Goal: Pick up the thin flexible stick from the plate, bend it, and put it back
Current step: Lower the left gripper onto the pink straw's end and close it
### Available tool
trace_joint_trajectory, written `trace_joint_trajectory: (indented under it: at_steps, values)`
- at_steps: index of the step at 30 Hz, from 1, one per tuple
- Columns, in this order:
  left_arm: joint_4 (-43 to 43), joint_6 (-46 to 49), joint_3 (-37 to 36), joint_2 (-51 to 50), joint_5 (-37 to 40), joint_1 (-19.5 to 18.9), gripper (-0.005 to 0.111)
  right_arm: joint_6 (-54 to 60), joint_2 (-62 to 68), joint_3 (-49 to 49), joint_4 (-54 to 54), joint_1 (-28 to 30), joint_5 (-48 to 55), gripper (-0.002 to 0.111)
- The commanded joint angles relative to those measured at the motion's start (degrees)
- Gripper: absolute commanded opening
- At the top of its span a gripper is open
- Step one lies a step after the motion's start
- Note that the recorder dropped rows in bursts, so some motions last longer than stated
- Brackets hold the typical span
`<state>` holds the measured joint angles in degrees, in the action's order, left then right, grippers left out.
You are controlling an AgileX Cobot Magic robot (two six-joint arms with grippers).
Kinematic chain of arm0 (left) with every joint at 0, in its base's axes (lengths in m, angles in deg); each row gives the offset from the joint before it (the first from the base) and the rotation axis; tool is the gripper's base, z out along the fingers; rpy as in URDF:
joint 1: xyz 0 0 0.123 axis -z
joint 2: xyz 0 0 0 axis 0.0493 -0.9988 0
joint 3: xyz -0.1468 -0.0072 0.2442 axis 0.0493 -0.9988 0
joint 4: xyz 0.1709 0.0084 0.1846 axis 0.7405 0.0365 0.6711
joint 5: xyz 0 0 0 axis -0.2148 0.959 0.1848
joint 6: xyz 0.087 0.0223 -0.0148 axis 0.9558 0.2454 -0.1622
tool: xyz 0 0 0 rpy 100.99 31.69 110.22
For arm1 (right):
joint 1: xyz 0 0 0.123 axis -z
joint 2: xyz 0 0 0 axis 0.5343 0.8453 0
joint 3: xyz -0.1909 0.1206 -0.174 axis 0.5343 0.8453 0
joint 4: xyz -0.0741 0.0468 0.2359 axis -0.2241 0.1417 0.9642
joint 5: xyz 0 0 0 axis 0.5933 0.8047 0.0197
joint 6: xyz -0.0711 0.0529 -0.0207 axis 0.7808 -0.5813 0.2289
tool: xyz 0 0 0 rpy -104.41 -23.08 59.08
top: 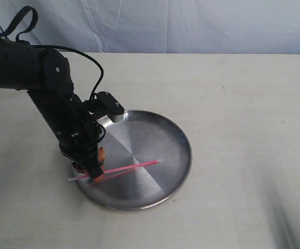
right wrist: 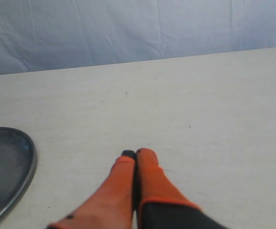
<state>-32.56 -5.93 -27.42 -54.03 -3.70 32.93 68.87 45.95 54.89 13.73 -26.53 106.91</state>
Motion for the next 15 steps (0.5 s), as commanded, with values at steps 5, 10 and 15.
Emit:
trace_joint_trajectory:
  at_steps: [5, 10, 15]
  values:
    - [6.71, -6.66, 0.31, -0.95, -1.19, 0.87, 0.051, -0.01, -0.30, 0.09, 0.05, -0.18, -0.28, 0.000]
    - [5.79, -6.66, 0.31, -1.44, -1.08, 0.87, 0.051, -0.01, -0.30, 0.09, 0.05, -0.18, -0.28, 0.000]
    - [5.48, -6.66, 0.31, -2.99, -0.81, 0.87, 0.051, -0.01, -0.30, 0.09, 0.05, -0.18, -0.28, 0.000]
